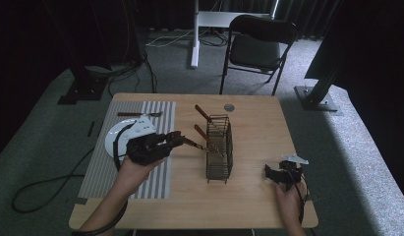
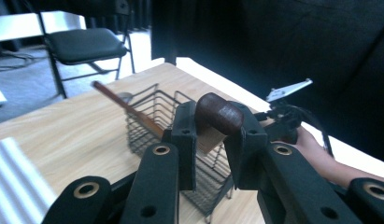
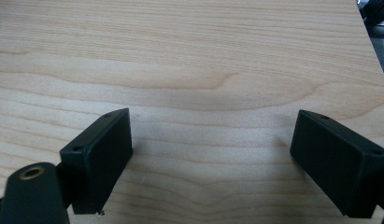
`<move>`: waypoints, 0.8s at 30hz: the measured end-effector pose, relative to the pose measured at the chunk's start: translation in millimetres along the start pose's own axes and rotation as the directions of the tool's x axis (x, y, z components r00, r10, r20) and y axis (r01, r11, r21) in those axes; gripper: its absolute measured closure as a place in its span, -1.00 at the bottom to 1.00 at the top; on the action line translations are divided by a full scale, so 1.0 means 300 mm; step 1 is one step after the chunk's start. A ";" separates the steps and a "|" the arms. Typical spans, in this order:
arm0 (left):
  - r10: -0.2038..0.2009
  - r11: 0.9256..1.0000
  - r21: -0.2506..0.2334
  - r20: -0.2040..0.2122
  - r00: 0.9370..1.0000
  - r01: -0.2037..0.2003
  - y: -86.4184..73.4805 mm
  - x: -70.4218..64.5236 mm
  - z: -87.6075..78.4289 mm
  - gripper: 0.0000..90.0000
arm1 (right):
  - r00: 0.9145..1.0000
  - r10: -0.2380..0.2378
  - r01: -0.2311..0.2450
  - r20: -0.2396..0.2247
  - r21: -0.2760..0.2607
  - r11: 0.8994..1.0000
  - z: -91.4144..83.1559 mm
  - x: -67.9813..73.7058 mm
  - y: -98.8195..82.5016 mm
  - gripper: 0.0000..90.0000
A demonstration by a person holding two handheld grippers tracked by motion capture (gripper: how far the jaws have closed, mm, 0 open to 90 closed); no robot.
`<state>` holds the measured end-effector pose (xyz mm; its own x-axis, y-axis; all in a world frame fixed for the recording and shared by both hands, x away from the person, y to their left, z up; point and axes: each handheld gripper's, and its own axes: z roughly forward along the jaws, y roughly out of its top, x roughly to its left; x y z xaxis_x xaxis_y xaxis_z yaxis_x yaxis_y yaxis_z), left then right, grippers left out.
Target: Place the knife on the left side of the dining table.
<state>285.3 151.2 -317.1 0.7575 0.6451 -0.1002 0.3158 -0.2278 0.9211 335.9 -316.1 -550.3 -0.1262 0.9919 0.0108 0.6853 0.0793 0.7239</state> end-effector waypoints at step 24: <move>-0.113 0.988 0.087 -0.149 0.982 0.126 -0.222 0.187 -0.176 0.67 | 1.000 0.000 0.000 0.000 0.000 1.000 0.000 0.000 0.000 -0.73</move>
<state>276.5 241.0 -364.3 0.6237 0.7679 -0.1462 0.4576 -0.2071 0.8647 336.0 -316.1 -550.3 -0.1262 0.9920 0.0105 0.6850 0.0795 0.7242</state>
